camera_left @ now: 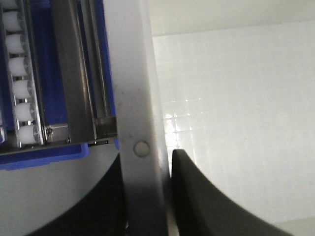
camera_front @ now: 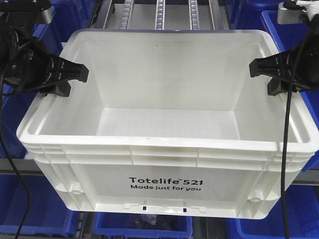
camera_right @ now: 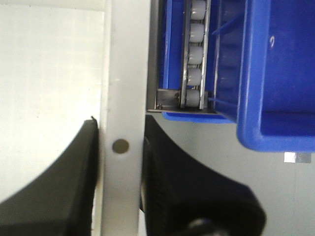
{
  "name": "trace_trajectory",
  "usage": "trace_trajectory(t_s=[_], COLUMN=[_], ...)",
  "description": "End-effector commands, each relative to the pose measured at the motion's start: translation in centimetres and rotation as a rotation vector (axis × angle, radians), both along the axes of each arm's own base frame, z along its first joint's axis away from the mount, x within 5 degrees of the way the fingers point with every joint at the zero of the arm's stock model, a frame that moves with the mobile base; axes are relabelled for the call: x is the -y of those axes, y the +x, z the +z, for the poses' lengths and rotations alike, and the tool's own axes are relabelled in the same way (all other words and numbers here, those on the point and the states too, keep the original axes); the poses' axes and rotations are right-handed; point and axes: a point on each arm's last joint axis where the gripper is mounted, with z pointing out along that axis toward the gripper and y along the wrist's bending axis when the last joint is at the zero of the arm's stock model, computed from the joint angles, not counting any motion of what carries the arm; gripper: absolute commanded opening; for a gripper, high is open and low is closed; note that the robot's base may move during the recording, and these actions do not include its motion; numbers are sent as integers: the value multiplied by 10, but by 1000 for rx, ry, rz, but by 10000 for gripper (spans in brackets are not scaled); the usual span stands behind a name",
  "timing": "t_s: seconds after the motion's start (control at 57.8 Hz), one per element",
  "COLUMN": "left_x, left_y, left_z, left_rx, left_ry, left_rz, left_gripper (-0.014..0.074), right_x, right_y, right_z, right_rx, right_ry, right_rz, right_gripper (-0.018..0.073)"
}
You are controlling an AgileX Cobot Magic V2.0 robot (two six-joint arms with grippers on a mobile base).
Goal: Move bin from left to right shelf
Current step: 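Pinch both side rims and pull the crate toward the robot, then hold the crate with both grippers while the base turns away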
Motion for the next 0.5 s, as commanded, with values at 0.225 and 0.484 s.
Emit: trace_trajectory(t_s=[0.225,0.484], left_x=[4,4], left_y=[-8,-8], left_z=[30,30], left_rx=[163,163], left_ry=[-77,-77], left_rz=[-49,-49], left_gripper=[-6,-6], right_x=[-3,-3], right_y=[-5,-5], right_z=[28,28], right_rx=[174,175], right_ry=[55,56], right_rz=[41,41], right_gripper=[0,0])
